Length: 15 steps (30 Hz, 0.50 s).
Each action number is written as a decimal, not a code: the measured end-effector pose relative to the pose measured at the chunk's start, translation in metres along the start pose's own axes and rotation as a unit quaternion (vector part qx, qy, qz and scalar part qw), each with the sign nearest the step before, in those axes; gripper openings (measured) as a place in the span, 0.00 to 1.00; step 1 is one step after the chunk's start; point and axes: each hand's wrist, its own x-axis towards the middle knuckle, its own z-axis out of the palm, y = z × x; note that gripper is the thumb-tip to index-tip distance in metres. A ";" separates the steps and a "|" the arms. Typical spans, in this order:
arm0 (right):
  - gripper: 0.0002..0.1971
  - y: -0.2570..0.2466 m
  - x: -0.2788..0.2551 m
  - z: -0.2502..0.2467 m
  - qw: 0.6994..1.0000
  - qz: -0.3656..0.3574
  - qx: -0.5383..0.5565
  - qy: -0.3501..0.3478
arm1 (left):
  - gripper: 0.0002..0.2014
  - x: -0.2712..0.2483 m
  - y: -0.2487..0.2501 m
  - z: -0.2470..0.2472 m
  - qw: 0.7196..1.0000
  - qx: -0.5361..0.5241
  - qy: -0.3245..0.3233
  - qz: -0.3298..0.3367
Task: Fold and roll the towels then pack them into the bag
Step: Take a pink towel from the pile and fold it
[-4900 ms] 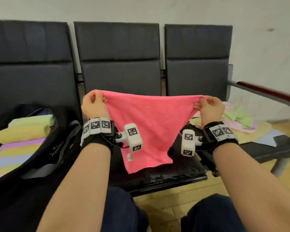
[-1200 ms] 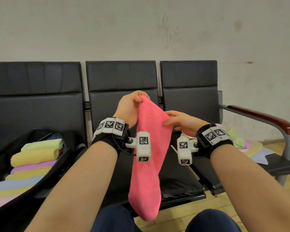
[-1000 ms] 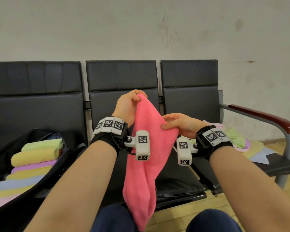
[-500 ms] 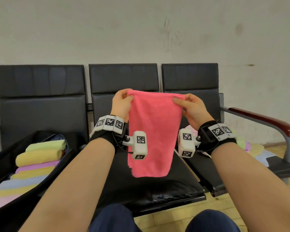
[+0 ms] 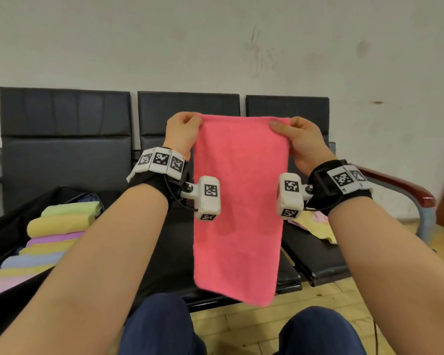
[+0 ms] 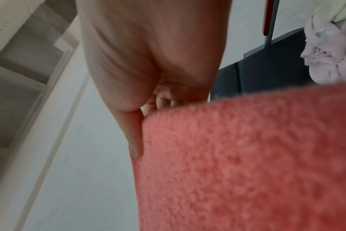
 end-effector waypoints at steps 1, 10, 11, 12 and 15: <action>0.11 0.001 0.004 0.002 1.000 0.003 -0.005 0.002 | 0.13 0.005 -0.003 -0.002 1.000 0.004 -0.011 0.004; 0.15 0.075 0.058 0.027 0.981 0.079 -0.175 -0.032 | 0.12 0.056 -0.090 -0.010 0.984 0.161 -0.063 -0.033; 0.15 0.080 0.062 0.034 0.985 0.070 -0.154 -0.025 | 0.13 0.062 -0.093 -0.010 0.985 0.158 -0.059 -0.021; 0.14 0.085 0.066 0.039 0.990 0.057 -0.130 -0.018 | 0.13 0.068 -0.094 -0.010 0.989 0.135 -0.052 -0.008; 0.13 0.109 0.079 0.050 0.993 0.014 -0.113 0.000 | 0.12 0.074 -0.099 -0.010 0.999 0.011 -0.037 -0.018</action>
